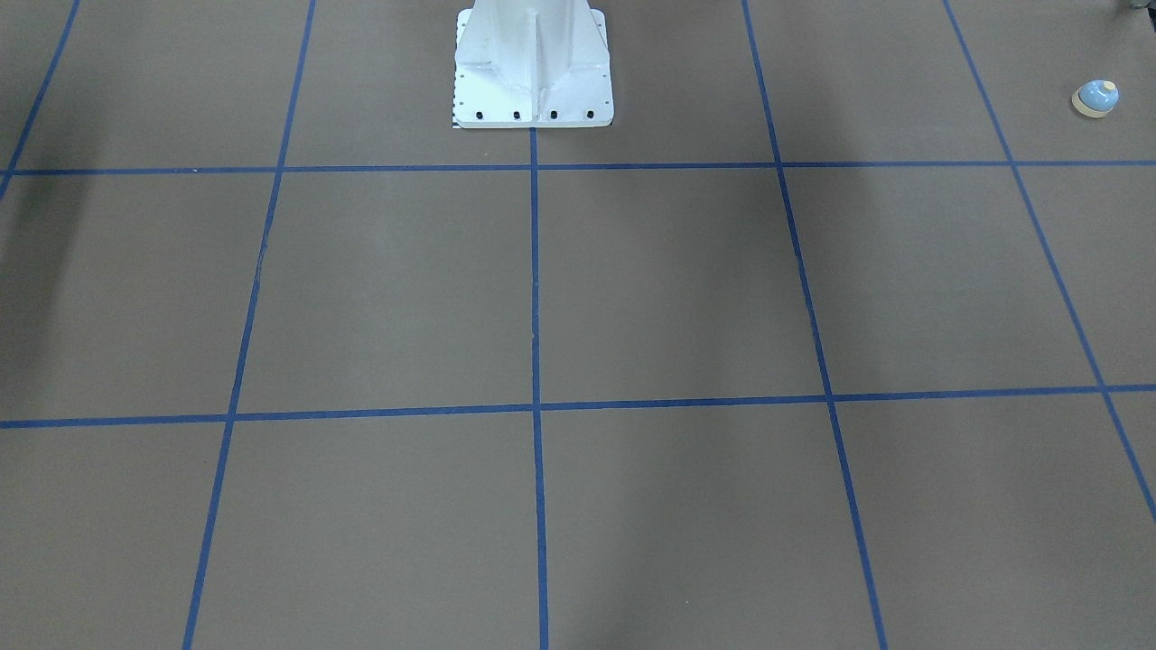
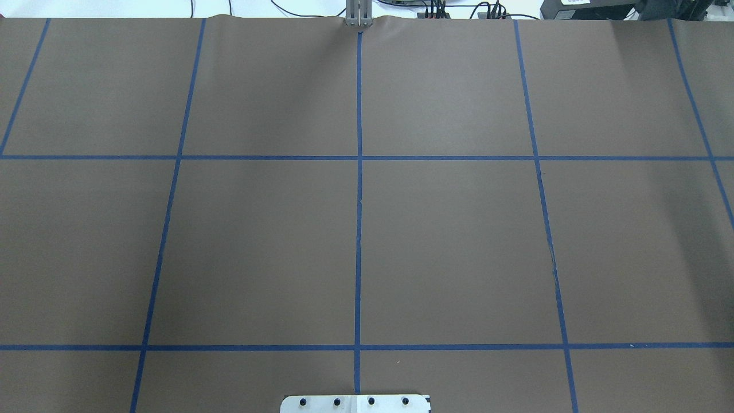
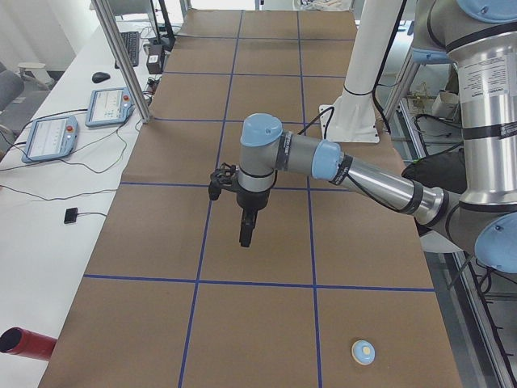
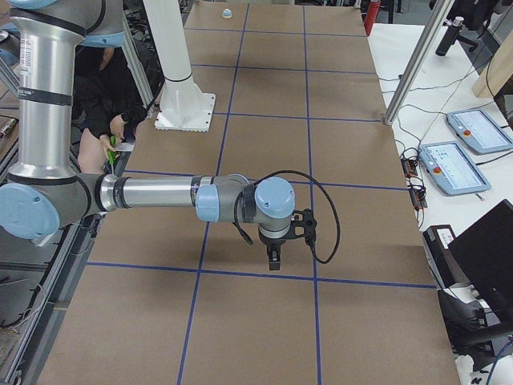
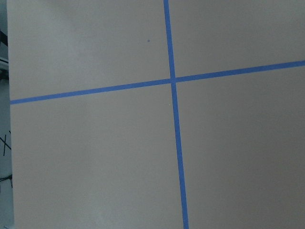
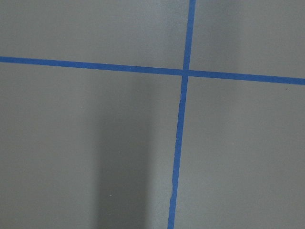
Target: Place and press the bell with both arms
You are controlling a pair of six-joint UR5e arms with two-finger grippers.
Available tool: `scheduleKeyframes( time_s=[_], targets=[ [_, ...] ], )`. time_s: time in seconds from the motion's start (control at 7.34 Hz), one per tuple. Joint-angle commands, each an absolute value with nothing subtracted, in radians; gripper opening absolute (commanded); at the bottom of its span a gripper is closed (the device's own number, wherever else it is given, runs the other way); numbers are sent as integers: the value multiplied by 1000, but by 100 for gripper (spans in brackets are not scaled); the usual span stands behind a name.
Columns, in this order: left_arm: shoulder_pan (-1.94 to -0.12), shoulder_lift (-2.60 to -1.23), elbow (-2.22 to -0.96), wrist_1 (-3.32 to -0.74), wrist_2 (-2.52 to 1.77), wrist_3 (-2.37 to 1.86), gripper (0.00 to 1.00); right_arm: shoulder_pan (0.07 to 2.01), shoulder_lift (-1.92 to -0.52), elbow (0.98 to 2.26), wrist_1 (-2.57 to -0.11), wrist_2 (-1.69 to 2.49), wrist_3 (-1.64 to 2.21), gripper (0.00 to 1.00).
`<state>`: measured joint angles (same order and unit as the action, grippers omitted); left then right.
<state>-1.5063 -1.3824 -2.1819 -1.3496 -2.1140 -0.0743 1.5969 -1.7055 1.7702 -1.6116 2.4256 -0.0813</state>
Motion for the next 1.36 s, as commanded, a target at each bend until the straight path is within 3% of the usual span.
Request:
scheduleKeyframes(
  time_s=[0.0, 0.27, 0.68, 1.23],
  targets=[
    [-1470, -1384, -2293, -1267, -2100, -157, 100, 1597, -1710, 1769, -1612, 2427, -81, 100],
    [-1384, -1423, -2367, -1270, -2112, -624, 100, 1597, -1720, 1776, -1612, 2427, -81, 100],
    [-974, -1543, -2381, -1269, -1971, -1138, 100, 1597, -1723, 1776, -1611, 2424, -81, 100],
    [-616, -1542, -2402, -1154, -1646, -1678, 100, 1597, -1758, 1781, -1603, 2427, -83, 100]
  ],
)
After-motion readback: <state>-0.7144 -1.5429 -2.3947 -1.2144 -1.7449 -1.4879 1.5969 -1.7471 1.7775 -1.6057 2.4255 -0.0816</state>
